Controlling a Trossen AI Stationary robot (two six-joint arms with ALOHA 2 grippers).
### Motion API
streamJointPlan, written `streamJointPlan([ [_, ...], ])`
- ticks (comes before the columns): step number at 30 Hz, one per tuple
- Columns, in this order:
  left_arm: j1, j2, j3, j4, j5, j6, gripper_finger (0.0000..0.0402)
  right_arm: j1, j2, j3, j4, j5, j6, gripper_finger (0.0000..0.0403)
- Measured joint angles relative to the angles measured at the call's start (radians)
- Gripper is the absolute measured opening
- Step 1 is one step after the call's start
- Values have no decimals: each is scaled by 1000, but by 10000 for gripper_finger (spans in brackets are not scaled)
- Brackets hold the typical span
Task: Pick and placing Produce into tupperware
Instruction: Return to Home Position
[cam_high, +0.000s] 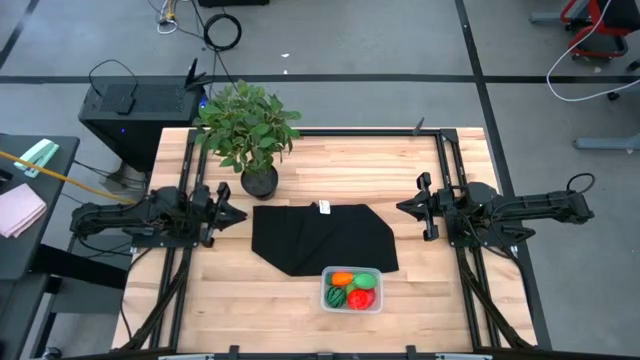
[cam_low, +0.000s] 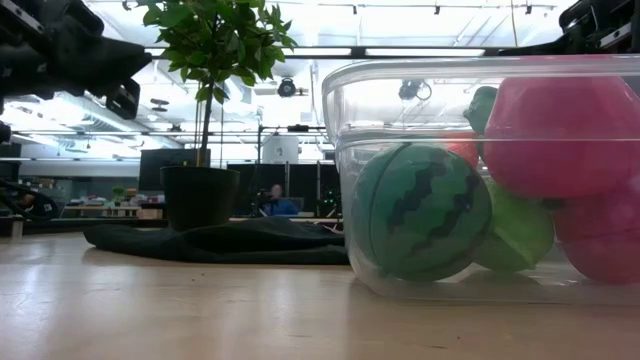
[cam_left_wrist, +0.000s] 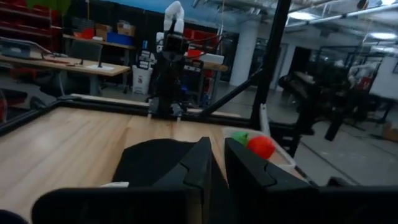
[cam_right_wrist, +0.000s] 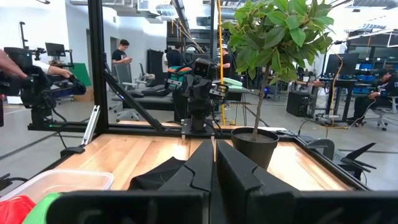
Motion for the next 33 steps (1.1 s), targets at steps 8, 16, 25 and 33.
streamJointPlan([
  [8,0,0,0,-28,-37,204,50,0,0,0,0,0,0,26],
  [16,0,0,0,-80,-55,200,44,0,0,0,0,0,0,26],
  [25,0,0,1,-107,-136,332,40,0,0,0,0,0,0,26],
  [33,0,0,0,-88,-138,328,45,0,0,0,0,0,0,26],
])
